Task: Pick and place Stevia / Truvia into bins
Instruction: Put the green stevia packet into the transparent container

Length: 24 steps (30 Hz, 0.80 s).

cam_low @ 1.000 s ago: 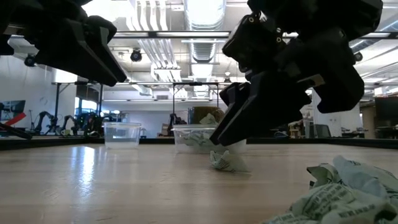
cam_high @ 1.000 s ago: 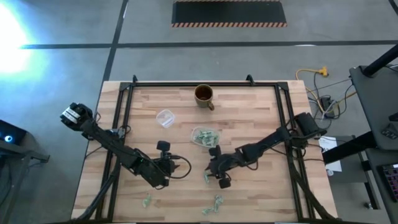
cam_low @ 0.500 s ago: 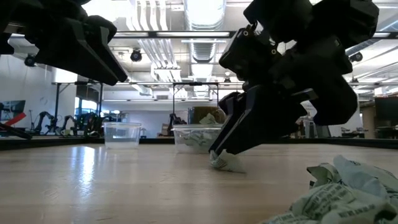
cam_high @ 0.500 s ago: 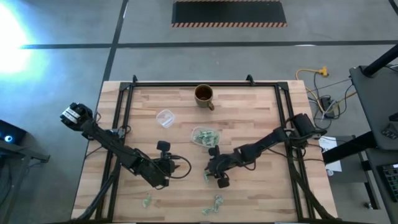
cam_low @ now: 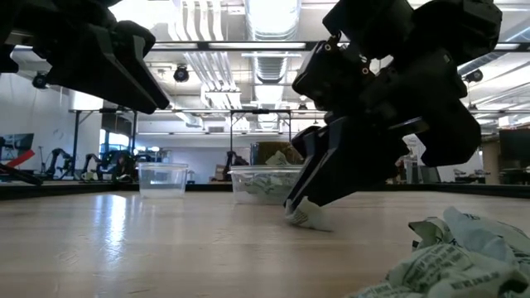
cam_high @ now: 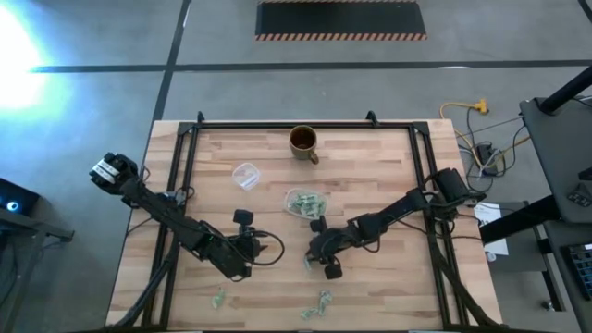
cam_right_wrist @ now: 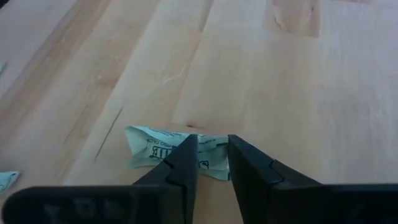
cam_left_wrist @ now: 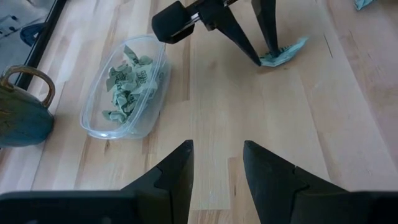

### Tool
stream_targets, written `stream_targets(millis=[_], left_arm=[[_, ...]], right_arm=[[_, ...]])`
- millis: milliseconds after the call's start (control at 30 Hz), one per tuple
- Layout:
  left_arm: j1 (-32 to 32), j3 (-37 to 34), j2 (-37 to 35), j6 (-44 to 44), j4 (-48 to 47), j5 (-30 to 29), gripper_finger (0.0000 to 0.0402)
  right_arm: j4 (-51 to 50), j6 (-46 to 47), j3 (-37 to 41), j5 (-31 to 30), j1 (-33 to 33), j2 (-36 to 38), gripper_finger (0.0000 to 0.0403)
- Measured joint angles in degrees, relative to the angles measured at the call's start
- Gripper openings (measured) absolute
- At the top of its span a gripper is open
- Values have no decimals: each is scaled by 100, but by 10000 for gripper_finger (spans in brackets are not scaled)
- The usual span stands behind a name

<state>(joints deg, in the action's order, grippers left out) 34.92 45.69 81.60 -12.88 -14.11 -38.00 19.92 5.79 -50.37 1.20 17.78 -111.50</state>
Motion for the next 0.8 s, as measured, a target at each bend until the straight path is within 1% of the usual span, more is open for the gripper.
stream_targets(millis=[300,500,733,800], left_arm=[[-2,0,0,0,2,0,123],[-2,-11,2,4,0,2,123],[-2,-13,2,22,-4,2,123],[-2,-13,2,20,-14,0,123]], right_arm=[[0,-274,0,57,-6,0,13],[-2,-343,-70,34,-6,74,9],[-15,-757,-201,15,-6,391,9],[-94,-924,-201,-171,-8,547,8]])
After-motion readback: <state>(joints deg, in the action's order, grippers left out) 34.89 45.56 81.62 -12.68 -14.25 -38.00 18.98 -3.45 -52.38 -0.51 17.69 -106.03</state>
